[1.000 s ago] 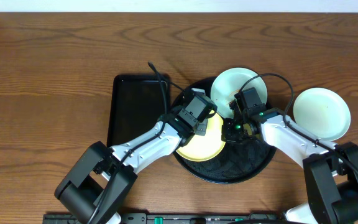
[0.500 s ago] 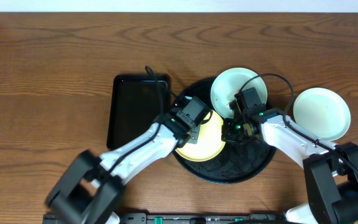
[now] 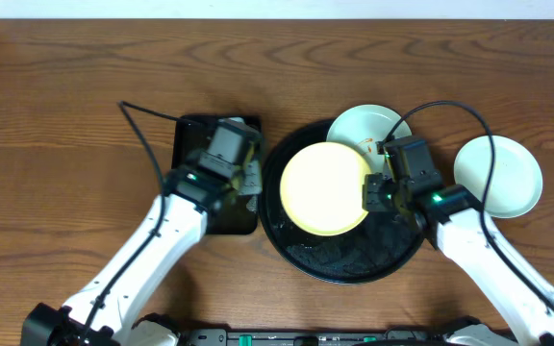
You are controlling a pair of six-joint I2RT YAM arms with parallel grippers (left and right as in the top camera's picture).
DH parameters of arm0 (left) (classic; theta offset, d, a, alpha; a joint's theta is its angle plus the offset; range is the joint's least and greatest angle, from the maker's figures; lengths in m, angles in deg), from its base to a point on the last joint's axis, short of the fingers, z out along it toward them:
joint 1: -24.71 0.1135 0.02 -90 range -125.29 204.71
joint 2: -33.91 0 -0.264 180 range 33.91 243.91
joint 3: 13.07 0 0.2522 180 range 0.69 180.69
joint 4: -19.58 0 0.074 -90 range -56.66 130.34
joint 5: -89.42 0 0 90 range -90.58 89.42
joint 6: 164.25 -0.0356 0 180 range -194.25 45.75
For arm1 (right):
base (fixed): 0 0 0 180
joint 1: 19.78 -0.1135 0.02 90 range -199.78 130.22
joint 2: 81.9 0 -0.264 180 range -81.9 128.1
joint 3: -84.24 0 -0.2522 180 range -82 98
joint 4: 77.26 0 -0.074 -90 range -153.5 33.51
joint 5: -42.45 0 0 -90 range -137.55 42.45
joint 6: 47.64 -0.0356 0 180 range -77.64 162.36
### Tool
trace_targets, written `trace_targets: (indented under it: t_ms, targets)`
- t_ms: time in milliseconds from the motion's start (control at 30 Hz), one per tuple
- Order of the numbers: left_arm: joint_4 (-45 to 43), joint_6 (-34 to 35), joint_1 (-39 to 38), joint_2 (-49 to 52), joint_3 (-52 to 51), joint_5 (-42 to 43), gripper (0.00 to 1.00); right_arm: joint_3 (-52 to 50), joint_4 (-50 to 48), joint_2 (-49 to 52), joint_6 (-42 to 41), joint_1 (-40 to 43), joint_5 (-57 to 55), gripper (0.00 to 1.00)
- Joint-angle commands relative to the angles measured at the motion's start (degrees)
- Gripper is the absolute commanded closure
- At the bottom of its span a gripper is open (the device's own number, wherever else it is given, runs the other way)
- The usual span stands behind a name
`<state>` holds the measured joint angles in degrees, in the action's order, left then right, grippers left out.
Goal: Clean dirty plates on tray and stack at the side
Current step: 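Lift the yellow plate toward the side plate with the right gripper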
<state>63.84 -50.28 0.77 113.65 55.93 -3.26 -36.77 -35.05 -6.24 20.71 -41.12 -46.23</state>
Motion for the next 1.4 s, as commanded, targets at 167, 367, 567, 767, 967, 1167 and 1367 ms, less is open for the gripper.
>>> trace_targets:
  t_ms: [167,367,567,767,967,1167,1367]
  targets:
    - [-2.6,-11.9,13.0,4.3,0.1,23.1,0.93,0.1,-1.2,-7.6,11.3,1.2,-28.2,0.99]
    - [-4.6,-18.7,22.1,10.1,0.1,41.6,0.92,0.1,-4.2,-9.4,14.3,1.2,-45.3,0.99]
    - [-7.3,-20.5,28.8,16.2,0.1,57.5,0.93,0.1,-9.5,-9.4,18.6,2.3,-57.7,0.99]
    - [-8.5,-20.5,32.2,21.7,0.1,66.0,0.93,0.1,-16.0,-9.4,23.8,2.4,-60.6,0.99]
    - [-8.5,-20.5,32.8,24.0,0.1,67.3,0.93,0.1,-20.7,-9.4,29.7,1.7,-55.7,0.99]
    - [-8.6,-20.5,32.8,24.0,0.1,68.1,0.92,0.1,-23.6,-9.4,34.1,1.7,-54.2,0.99]
    - [-8.6,-20.5,32.8,24.0,0.1,68.1,0.92,0.1,-25.1,-9.4,36.1,1.7,-53.5,0.99]
